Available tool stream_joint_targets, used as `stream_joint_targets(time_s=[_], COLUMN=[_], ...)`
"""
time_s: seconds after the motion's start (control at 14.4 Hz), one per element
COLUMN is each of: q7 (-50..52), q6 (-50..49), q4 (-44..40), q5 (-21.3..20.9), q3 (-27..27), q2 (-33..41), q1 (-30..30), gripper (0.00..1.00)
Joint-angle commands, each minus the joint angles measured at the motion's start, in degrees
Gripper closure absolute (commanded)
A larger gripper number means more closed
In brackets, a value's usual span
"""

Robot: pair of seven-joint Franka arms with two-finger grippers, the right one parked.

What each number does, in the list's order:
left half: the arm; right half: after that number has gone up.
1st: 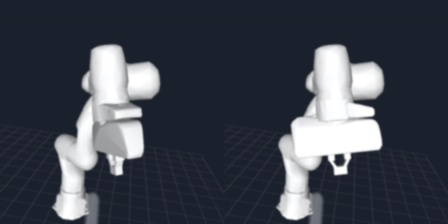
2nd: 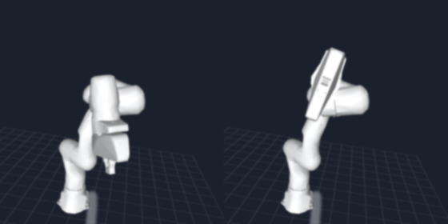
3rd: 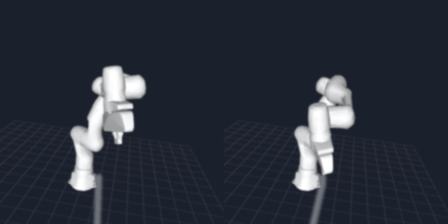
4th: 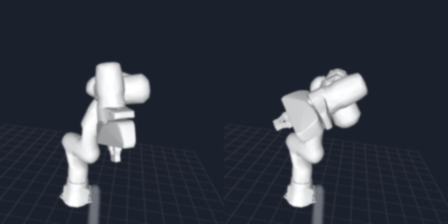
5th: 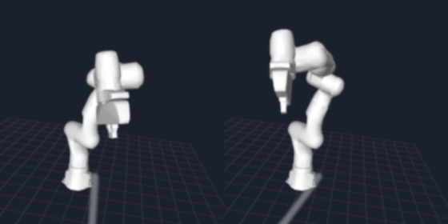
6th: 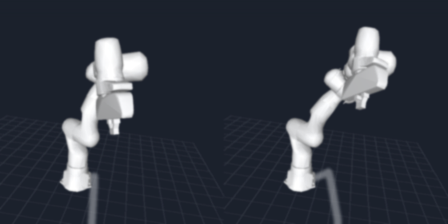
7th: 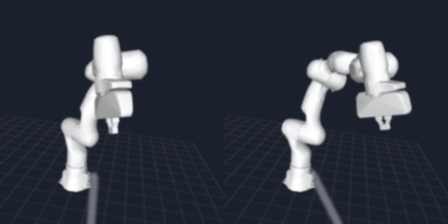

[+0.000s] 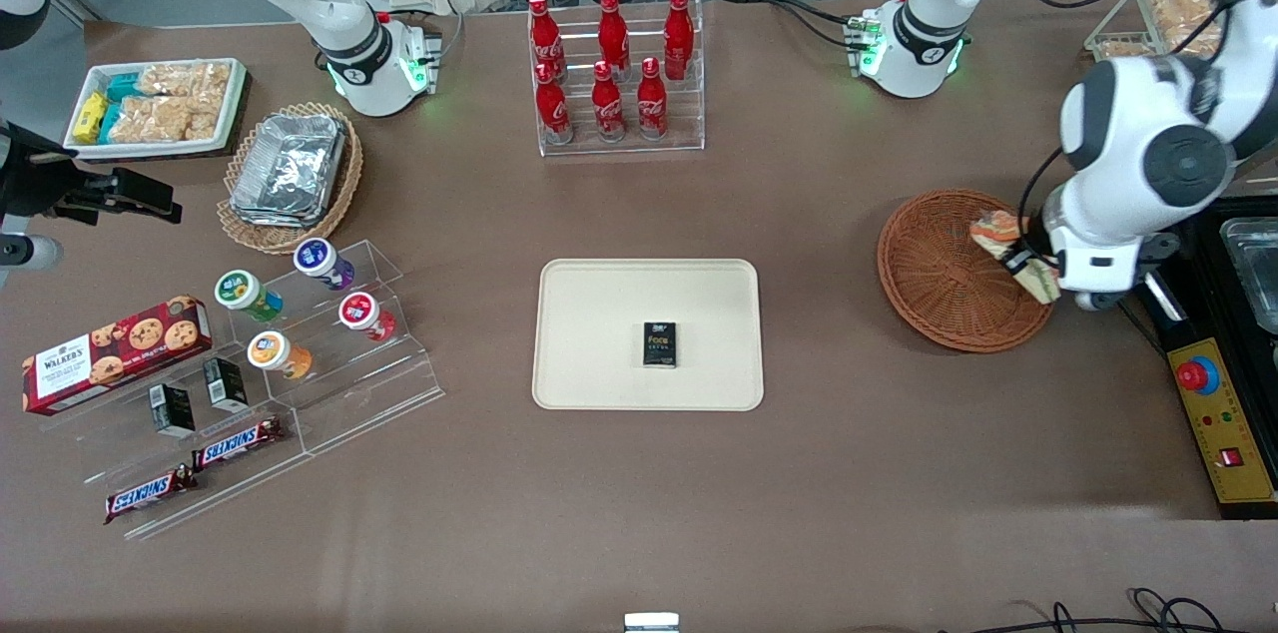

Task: Place sandwich from basket to tray
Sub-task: 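Carry the sandwich with the left gripper over to the white tray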

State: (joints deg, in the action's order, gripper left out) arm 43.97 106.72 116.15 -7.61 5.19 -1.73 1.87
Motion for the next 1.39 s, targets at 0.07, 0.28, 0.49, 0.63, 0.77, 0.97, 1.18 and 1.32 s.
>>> stream_joint_targets(time_s=[0.07, 0.28, 0.49, 0.63, 0.77, 0.97, 1.18, 1.32], q7=[-1.5, -2.0, -3.0, -2.7, -2.0, -1.7, -1.2, 3.0], q6=[-10.0, -10.4, -10.2, -7.6, 1.3, 14.5, 23.1, 25.2], q4=[-14.7, -19.1, -25.3, -26.0, -21.7, -14.0, -9.5, -9.5], q5=[1.4, 1.5, 4.6, 5.9, 3.7, 3.3, 0.1, -6.1], q3=[3.7, 9.4, 18.0, 22.3, 26.2, 28.7, 28.8, 28.3], q2=[-3.6, -3.7, -9.0, -12.7, -14.4, -17.2, -21.4, -26.2], q1=[-0.2, -0.2, -0.2, -0.4, -0.4, -0.5, -3.4, -5.2], gripper=[1.0, 1.0, 1.0, 1.0, 1.0, 1.0, 1.0, 1.0])
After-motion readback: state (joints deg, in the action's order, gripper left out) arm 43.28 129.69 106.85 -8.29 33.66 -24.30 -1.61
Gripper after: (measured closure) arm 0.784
